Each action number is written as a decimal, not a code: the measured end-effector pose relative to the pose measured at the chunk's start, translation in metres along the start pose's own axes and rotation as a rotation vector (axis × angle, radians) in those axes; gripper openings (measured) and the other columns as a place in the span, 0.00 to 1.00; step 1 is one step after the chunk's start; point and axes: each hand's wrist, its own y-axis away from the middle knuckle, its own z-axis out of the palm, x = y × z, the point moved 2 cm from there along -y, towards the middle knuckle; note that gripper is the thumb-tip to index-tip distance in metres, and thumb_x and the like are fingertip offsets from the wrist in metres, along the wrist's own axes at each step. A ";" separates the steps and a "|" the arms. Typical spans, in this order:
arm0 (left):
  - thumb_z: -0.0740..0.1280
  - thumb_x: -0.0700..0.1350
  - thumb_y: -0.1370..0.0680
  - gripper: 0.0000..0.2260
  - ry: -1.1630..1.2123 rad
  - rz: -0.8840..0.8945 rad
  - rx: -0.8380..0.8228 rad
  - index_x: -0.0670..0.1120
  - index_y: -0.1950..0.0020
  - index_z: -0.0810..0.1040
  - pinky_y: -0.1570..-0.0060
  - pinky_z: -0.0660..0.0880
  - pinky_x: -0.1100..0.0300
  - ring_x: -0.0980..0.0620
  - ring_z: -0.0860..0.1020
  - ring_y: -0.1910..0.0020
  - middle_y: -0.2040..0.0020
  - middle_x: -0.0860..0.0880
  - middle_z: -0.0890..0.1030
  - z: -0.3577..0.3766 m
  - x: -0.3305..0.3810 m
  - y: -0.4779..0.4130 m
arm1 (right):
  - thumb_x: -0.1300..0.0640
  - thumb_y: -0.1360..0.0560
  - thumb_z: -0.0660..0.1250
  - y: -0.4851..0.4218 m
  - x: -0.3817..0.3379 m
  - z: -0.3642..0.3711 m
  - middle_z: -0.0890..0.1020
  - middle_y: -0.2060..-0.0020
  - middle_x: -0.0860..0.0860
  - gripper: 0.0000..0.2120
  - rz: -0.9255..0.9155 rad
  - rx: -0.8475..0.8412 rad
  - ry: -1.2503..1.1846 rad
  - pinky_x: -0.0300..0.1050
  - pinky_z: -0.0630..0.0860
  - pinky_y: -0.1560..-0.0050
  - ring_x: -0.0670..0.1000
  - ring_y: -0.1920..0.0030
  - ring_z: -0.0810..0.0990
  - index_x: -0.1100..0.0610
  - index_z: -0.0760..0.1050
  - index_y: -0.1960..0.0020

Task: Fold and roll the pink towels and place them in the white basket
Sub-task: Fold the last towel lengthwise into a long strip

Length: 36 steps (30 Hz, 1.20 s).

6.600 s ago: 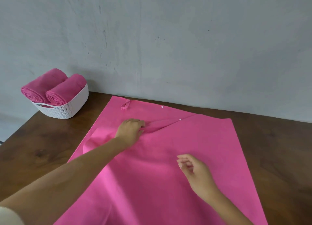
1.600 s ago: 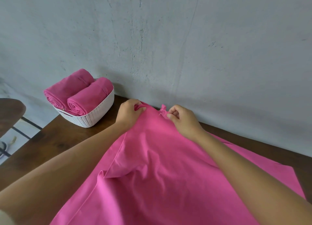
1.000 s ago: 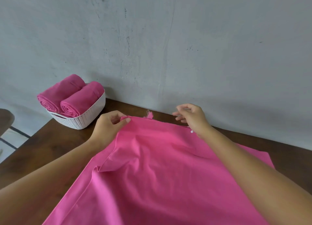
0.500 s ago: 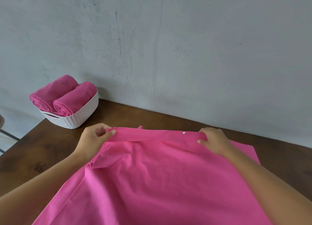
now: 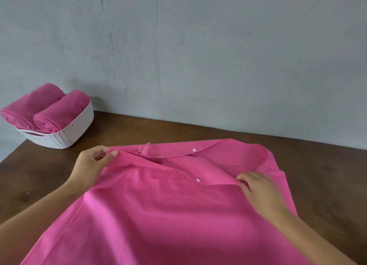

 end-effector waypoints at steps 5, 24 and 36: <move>0.72 0.44 0.21 0.10 -0.004 -0.005 -0.006 0.43 0.61 0.81 0.67 0.69 0.67 0.55 0.73 0.68 0.67 0.48 0.79 0.003 -0.004 0.008 | 0.51 0.29 0.76 0.037 -0.016 0.020 0.80 0.64 0.41 0.05 -0.100 0.016 -0.001 0.45 0.78 0.61 0.47 0.65 0.79 0.48 0.80 0.57; 0.73 0.44 0.22 0.09 -0.085 -0.044 0.004 0.44 0.61 0.82 0.56 0.71 0.55 0.53 0.75 0.63 0.60 0.40 0.81 0.009 -0.012 0.018 | 0.54 0.20 0.64 -0.076 0.050 0.040 0.72 0.36 0.63 0.23 0.577 -0.120 -0.032 0.58 0.73 0.38 0.63 0.37 0.72 0.63 0.65 0.30; 0.73 0.45 0.22 0.10 -0.100 -0.025 0.039 0.50 0.63 0.82 0.57 0.70 0.55 0.52 0.75 0.64 0.66 0.50 0.80 0.005 -0.007 0.020 | 0.69 0.23 0.61 -0.061 0.051 0.021 0.70 0.46 0.55 0.17 0.489 -0.171 -0.091 0.55 0.79 0.51 0.57 0.50 0.76 0.50 0.70 0.42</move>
